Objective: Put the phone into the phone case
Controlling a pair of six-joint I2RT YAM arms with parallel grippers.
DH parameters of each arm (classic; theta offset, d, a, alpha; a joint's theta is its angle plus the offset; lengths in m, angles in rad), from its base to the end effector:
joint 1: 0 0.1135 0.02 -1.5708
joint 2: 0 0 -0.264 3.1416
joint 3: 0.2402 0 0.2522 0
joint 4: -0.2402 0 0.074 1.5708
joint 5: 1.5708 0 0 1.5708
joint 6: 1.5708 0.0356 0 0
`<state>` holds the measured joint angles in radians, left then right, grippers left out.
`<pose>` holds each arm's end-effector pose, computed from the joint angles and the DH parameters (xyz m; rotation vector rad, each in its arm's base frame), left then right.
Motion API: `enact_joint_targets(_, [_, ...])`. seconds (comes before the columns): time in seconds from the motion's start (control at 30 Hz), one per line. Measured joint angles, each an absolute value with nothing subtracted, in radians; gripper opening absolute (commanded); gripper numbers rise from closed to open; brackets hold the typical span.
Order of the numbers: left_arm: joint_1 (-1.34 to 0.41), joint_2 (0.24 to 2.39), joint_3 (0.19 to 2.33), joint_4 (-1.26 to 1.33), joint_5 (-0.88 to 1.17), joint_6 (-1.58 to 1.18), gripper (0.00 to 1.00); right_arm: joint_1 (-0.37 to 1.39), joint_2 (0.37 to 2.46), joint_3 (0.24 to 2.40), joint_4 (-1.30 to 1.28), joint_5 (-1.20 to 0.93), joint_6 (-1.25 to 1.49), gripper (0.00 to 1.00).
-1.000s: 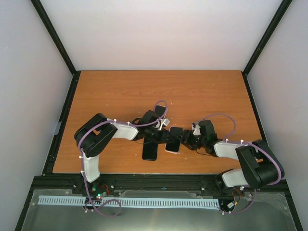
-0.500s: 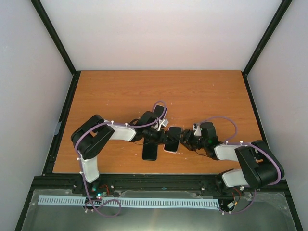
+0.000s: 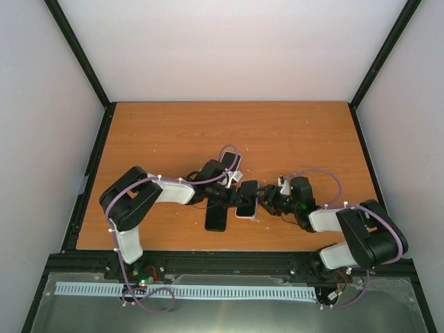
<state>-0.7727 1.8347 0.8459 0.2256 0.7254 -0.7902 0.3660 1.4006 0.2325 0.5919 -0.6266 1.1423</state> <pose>0.2315 -0.2587 0.1271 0.4063 2.6526 -1.5108 0.1912 0.0956 0.1158 0.5195 2.3895 1.4637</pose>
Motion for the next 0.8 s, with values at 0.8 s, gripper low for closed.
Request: enact_joint_targets(0.8, [-0.772, 1.762, 0.775, 0.198, 0.605, -0.783, 0.55, 0.382, 1.573, 0.220, 0.897, -0.730, 1.253, 0.44])
